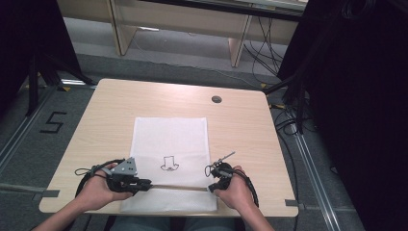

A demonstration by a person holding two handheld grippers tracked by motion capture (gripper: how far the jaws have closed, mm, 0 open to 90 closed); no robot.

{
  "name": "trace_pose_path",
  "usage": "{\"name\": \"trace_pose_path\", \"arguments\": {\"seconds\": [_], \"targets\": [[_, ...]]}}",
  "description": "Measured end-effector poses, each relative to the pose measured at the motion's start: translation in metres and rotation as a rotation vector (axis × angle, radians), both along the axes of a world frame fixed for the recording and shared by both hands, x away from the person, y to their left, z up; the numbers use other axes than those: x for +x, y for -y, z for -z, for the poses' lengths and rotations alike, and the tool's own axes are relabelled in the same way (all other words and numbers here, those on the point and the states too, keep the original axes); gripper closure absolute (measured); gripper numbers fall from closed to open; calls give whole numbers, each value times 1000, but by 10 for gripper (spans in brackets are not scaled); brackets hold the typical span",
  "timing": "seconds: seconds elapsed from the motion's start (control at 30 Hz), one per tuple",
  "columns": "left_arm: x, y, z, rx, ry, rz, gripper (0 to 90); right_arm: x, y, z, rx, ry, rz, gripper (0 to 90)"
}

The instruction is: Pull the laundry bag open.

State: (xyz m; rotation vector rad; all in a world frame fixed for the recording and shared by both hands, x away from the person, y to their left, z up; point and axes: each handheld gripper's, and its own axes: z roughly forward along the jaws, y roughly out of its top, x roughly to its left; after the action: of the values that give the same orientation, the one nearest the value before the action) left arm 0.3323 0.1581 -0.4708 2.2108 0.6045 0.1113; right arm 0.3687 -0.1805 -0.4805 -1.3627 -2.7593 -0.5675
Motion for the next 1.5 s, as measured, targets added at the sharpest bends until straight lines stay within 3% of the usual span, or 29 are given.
{"name": "trace_pose_path", "arguments": {"seconds": [0.07, 0.13, 0.17, 0.2, 0.37, 0.4, 0.47, 0.73, 0.77, 0.93, 1.0, 1.03, 1.1, 1.4, 1.5], "targets": [[0, -2, 1, -8, -13, -1, 815, 0, 0, 0, 0, 3, -5, 900], [0, -5, 1, 3, 8, 2, 815, 0, 0, 1, 6, 5, -2, 900], [-1, -5, 1, -21, -14, -12, 815, 0, 0, 0, -2, 0, -6, 900], [-1, -6, 0, -3, -2, -7, 815, 0, 0, 0, -1, 0, -5, 900], [-1, -9, 1, -6, -6, -11, 815, 0, 0, 1, 3, 7, 0, 900], [-1, -9, 2, -24, -16, -13, 815, 0, 0, 0, -1, 2, -3, 900], [-1, -9, 1, -8, -9, -10, 815, 0, 0, 0, -1, 3, -3, 900], [-1, -9, 1, -9, -9, -8, 815, 0, 0, 0, 1, 3, -3, 900], [-1, -9, 1, -9, -10, -7, 815, -1, -1, -1, 2, -14, 19, 900], [0, -12, 1, -23, -17, -13, 815, 0, 0, 0, 1, 3, -1, 900], [0, -17, 1, -5, -6, -26, 815, 0, 0, 0, 0, 3, -3, 900], [-1, -18, 2, -29, -24, -25, 815, 0, 0, 0, -1, 3, -3, 900], [-1, -19, 1, -6, -1, -18, 815, 0, 0, 1, 5, 3, -3, 900], [-3, -19, 1, -21, -12, -36, 815, 0, 0, 1, 3, 6, 1, 900], [-3, -20, 2, -12, 0, -13, 815, 0, 0, 0, 0, 2, -1, 900]]}}
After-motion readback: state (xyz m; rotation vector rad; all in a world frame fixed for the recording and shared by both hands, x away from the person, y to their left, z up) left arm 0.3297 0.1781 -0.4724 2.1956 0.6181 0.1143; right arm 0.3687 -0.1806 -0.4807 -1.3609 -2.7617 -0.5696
